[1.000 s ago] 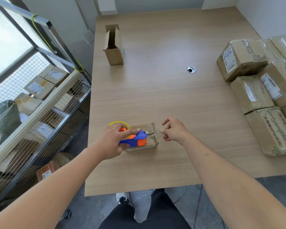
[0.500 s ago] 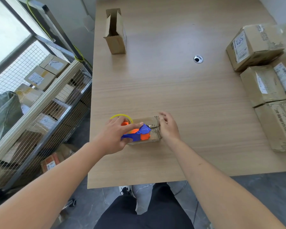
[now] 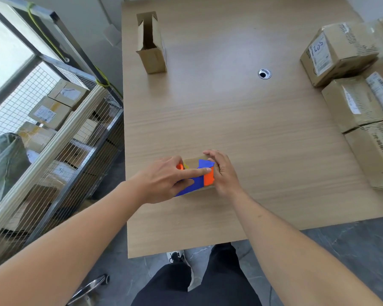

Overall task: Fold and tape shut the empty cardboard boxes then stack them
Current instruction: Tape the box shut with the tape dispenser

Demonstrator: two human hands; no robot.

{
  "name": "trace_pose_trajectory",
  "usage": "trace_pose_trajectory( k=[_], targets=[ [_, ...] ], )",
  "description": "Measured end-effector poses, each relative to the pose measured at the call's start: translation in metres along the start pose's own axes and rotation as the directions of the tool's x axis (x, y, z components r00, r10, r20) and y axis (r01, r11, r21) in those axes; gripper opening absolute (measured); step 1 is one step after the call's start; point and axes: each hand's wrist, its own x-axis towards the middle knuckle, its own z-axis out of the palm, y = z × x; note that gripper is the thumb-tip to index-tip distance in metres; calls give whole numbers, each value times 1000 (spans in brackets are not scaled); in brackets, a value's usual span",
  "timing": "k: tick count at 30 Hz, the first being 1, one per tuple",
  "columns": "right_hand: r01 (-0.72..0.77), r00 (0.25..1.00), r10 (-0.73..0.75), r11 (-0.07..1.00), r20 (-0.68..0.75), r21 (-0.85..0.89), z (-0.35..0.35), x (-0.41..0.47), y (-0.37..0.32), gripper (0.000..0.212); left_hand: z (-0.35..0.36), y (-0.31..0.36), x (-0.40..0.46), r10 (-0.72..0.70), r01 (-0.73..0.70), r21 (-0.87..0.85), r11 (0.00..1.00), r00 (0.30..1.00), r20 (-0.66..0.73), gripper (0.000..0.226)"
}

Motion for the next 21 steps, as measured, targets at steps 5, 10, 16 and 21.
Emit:
trace_pose_trajectory(
  k=[5,10,16,21],
  targets=[
    [22,999,-21,999,24,-43,-4,0,-7,34,-24,-14,6,-45,68,-182,981,990,130,48],
    [15,1000,-13,996,17,-93,-3,1,-8,31,-24,-26,3,-29,84,-263,961,978,205,49],
    [23,1000,-22,992,5,-127,-3,1,-11,32,-33,-24,12,-80,160,-272,949,956,283,45],
    [2,1000,-2,993,-3,-120,-3,1,-12,31,-43,-16,16,-147,230,-249,941,939,312,43]
  ],
)
